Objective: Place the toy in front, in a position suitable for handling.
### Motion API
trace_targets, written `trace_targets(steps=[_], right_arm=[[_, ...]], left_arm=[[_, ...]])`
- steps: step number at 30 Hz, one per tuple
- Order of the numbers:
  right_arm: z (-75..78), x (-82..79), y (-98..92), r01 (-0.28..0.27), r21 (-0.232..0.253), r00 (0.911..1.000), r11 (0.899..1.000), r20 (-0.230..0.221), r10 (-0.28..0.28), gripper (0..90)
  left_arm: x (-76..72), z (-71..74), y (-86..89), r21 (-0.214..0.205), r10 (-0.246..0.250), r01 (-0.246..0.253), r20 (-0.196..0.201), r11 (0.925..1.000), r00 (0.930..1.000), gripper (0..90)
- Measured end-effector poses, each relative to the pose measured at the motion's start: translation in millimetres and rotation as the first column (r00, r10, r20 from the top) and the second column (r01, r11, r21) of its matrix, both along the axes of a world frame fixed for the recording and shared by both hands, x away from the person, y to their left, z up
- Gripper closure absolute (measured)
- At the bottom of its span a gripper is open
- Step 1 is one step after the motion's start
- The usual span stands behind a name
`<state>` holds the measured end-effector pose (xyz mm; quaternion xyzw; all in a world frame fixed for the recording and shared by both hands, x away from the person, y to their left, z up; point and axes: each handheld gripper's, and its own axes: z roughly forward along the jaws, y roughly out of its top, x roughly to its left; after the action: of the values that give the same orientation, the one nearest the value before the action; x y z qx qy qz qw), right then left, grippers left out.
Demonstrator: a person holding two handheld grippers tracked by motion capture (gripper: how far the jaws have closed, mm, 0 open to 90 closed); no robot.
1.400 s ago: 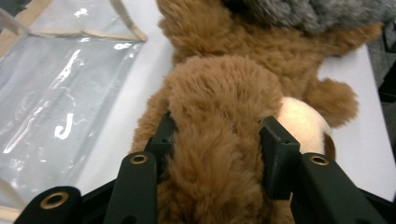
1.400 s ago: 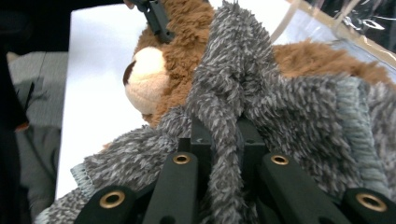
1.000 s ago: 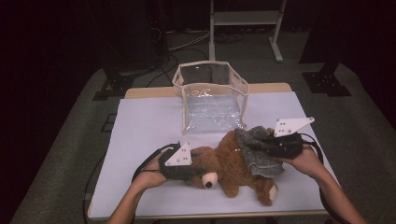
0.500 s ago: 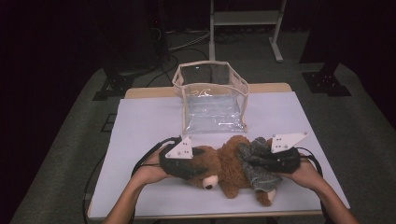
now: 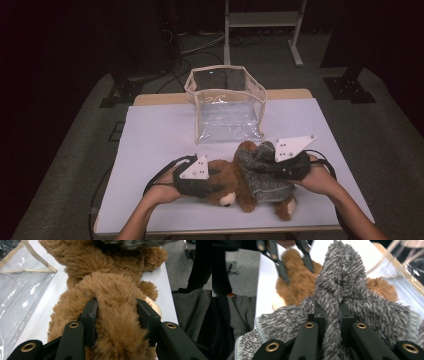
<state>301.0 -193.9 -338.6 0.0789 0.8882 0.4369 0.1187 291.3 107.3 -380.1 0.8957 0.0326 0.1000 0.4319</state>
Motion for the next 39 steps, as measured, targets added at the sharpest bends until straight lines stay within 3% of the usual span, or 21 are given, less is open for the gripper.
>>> trace_targets(steps=[3,8,11,15,18,22,26,27,28,30,35,39], right_arm=[[-4.5,5.7,-15.4,0.045,-0.018,0.9988,0.999,-0.017,-0.045,80.7],[-8.7,12.2,-44.3,0.109,0.008,0.9923,0.994,-0.061,-0.108,80.7],[-9.3,14.9,-41.5,0.101,0.001,0.9926,0.995,-0.069,-0.1,80.7],[-11.7,16.3,-19.4,0.037,-0.022,0.9971,0.999,-0.066,-0.038,80.7],[-17.5,16.5,-9.7,0.023,-0.037,0.9967,0.999,-0.076,-0.026,80.7],[-25.9,15.6,-14.9,0.031,-0.019,0.9941,0.999,-0.103,-0.033,80.8],[-31.6,13.1,-17.8,0.034,0.01,0.9935,0.999,-0.109,-0.033,80.9],[-32.5,12.1,-17.8,0.031,0.013,0.9936,0.999,-0.109,-0.03,81.0],[-33.0,11.5,-17.6,0.03,0.015,0.9939,0.999,-0.106,-0.028,80.9],[-33.0,9.4,-18.7,0.031,0.014,0.9942,0.999,-0.104,-0.03,80.9],[-23.7,8.8,-36.4,0.03,0.001,0.9957,1.0,-0.088,-0.03,80.8],[-16.3,13.6,-60.7,0.088,-0.019,0.9922,0.996,-0.088,-0.089,80.7]], left_arm=[[-0.5,-1.7,2.2,-0.013,-0.003,0.003,-0.005,0.9999,1.0,56.6],[-1.1,0.2,-1.0,0.001,-0.006,0.006,0.007,1.0,1.0,56.5],[-1.0,2.0,-3.6,0.017,-0.012,0.012,0.017,0.9998,0.9998,56.3],[1.0,5.0,-5.3,0.038,-0.015,0.014,0.026,0.9992,0.9996,55.4],[4.4,10.0,-4.0,0.049,-0.009,0.008,0.025,0.9988,0.9996,52.4],[12.1,19.6,-7.2,0.065,-0.005,0.005,0.001,0.9979,1.0,45.4],[19.3,28.5,-21.0,0.067,-0.028,0.03,-0.026,0.9973,0.9993,42.4],[20.6,29.0,-24.6,0.08,-0.029,0.032,-0.039,0.9963,0.9988,42.2],[22.5,28.1,-30.2,0.132,-0.024,0.028,-0.032,0.9909,0.9992,43.1],[23.5,24.7,-35.2,0.166,-0.03,0.04,-0.058,0.9853,0.9978,46.4],[17.7,18.4,-32.0,0.156,-0.026,0.034,-0.051,0.9872,0.9984,51.2],[13.0,13.4,-27.6,0.127,-0.033,0.04,-0.055,0.9911,0.9979,52.4]])
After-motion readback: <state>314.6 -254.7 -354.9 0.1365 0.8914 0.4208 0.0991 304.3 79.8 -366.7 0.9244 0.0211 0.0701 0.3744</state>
